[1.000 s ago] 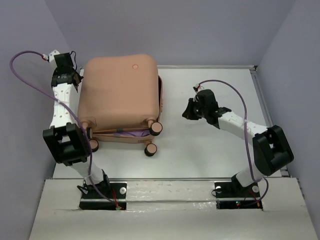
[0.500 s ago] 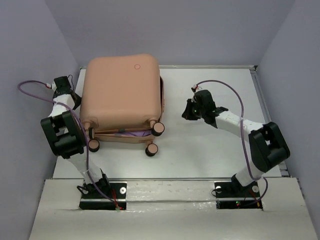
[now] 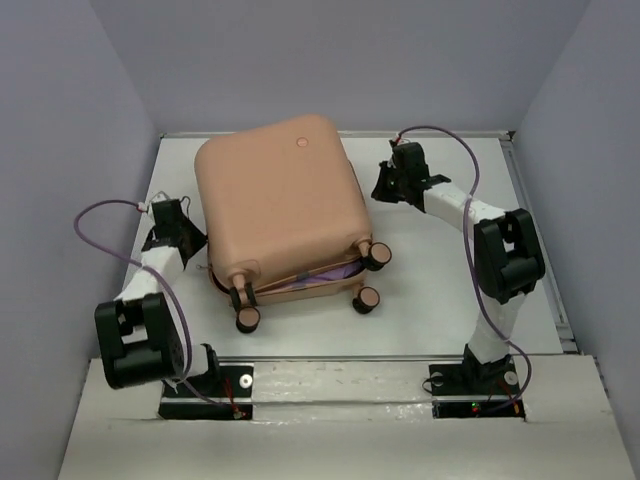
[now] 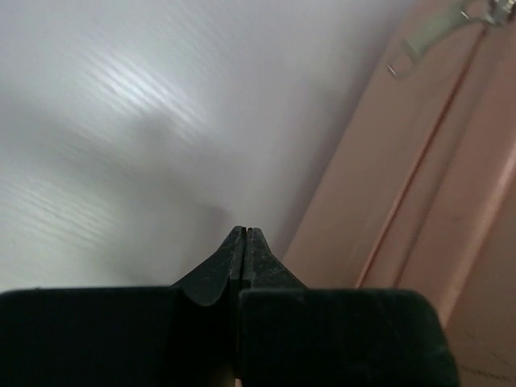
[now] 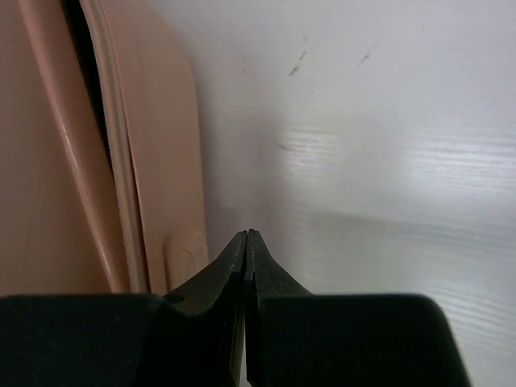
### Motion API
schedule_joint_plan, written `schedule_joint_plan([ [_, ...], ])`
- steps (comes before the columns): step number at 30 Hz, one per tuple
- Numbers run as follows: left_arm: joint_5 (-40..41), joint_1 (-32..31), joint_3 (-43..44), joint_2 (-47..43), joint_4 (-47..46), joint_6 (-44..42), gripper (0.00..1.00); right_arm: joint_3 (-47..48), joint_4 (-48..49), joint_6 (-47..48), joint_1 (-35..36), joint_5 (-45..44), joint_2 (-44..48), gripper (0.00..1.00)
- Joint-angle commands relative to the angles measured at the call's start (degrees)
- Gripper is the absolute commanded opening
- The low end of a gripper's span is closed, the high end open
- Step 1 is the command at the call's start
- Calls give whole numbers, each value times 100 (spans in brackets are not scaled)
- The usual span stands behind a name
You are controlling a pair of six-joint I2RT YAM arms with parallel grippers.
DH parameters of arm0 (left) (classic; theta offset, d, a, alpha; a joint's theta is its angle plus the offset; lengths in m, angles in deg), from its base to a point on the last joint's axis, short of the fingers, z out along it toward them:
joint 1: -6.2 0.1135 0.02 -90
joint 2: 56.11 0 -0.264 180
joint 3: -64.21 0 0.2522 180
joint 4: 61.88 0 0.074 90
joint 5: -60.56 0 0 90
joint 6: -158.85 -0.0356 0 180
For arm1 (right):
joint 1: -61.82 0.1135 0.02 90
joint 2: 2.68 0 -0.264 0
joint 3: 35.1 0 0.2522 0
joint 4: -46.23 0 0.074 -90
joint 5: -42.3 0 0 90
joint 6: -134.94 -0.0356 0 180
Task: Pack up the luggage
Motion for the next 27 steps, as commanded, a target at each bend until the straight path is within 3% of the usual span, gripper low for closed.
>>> schedule_joint_plan([
  [1,-975,-1045,-785,-1377,312,198,6,1055,-401,391,-30,376,-389,7],
  [6,-827,-1916,-1191,-2678,646,594,6,2494,-602,208,-161,1036,-1188,7],
  [9,-239,-2172,-823,-3102,1313,367,6,3217,-848,84,-380,1107,-1479,8],
  [11,648,-2172,-104,-3367,1769,-10,6,3752,-1138,48,-617,1003,-1471,12],
  [12,956,-2172,465,-3411,1833,-152,6,3851,-1322,57,-705,941,-1332,19],
  [13,1507,-2172,740,-3394,1859,-266,14,3887,-1376,92,-785,714,-1191,25],
  [15,1871,-2172,1546,-3202,1807,-512,31,3661,-1473,267,-899,467,-588,46],
  [17,1917,-2172,2102,-3051,1518,-566,41,2978,-1473,364,-900,255,-67,57],
  [18,1821,-2172,2244,-2868,1369,-540,50,2651,-1456,356,-900,316,544,57],
  [19,1733,-2172,2376,-2718,1028,-514,53,2265,-1395,356,-839,325,899,43],
  [20,1654,-2164,2525,-2534,859,-496,54,1826,-1290,356,-769,273,1276,42],
  [21,1592,-2164,2919,-2271,771,-470,55,1360,-1184,347,-576,185,1680,14],
  [22,1409,-2138,3140,-1651,648,-391,55,460,-966,286,-470,237,2494,7],
  [24,1066,-2102,3928,-632,559,-408,54,-633,-858,241,107,325,3254,7],
  [27,898,-1962,4853,417,743,-487,54,-1358,-1095,75,698,96,4424,7],
])
